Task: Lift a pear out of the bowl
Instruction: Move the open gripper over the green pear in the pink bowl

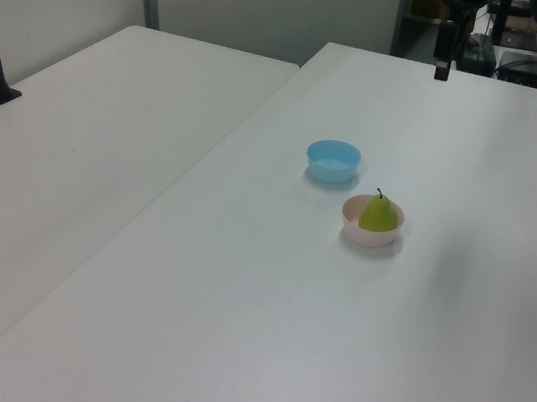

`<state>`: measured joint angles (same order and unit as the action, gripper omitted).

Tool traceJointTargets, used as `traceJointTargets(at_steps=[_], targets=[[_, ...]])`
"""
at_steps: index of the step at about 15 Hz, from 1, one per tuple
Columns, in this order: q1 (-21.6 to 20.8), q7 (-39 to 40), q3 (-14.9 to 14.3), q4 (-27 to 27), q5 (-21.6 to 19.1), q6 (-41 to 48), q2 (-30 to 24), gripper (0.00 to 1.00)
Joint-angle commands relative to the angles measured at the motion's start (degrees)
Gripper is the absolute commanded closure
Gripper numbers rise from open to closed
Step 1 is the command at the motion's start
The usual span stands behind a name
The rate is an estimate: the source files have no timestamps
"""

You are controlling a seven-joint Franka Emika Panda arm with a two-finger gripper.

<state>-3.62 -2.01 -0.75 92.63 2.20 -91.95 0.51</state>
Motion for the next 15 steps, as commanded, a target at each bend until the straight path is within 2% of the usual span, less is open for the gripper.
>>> traceJointTargets(at_steps=[1,10,15], targets=[[0.1,1.6,-0.3,-0.6,-1.4,0.8,-0.2,0.00],[-0.4,1.6,0.2,-0.3,-1.5,0.5,0.2,0.00],[-2.3,2.4,1.2,4.6,-1.7,-5.4,0.6,0.00]])
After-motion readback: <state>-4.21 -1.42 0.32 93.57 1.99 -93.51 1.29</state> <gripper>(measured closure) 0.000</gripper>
